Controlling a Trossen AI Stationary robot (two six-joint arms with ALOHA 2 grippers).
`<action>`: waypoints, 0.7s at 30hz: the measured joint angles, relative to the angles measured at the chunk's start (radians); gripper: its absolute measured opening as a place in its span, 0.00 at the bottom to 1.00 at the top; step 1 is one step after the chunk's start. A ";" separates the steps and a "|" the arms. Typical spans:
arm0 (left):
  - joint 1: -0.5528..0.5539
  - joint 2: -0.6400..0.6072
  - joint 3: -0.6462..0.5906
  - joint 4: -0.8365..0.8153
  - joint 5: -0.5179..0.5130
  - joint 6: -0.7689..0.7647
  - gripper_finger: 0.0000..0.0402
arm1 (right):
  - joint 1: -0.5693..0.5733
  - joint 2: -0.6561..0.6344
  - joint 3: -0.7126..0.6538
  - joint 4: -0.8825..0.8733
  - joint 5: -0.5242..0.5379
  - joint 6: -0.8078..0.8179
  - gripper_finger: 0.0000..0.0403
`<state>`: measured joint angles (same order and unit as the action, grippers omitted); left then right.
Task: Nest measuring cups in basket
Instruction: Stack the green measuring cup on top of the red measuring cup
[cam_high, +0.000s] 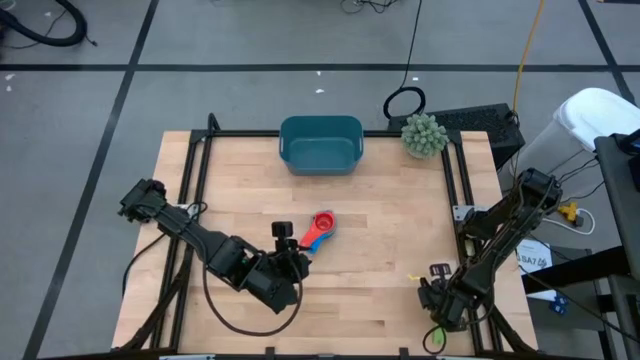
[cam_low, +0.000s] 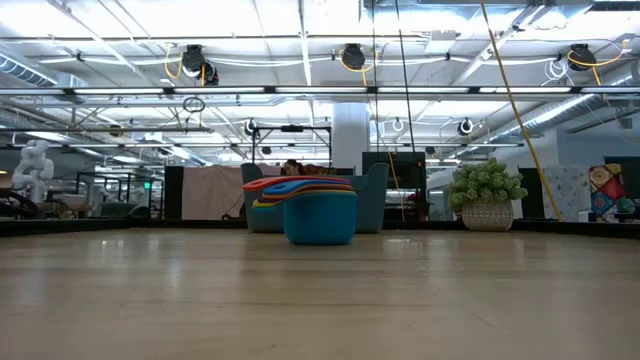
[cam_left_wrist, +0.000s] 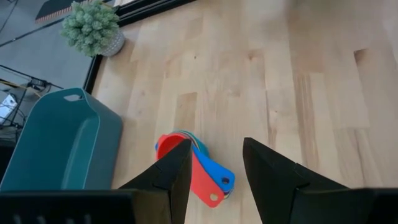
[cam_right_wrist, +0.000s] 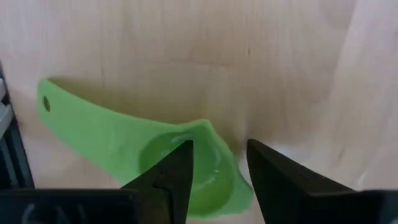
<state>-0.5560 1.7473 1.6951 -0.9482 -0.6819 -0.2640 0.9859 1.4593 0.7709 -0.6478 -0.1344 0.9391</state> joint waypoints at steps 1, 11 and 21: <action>-0.001 0.000 0.000 -0.001 0.000 -0.002 0.37 | 0.000 0.000 -0.009 0.002 0.001 0.010 0.35; -0.009 0.000 0.000 -0.025 0.001 -0.039 0.37 | -0.034 -0.002 -0.025 0.029 0.004 -0.032 0.03; -0.025 0.000 0.000 -0.051 0.006 -0.064 0.37 | -0.206 0.000 -0.011 0.141 0.176 -0.226 0.00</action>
<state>-0.5805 1.7477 1.6950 -0.9997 -0.6759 -0.3285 0.7798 1.4591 0.7602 -0.5070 0.0415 0.7128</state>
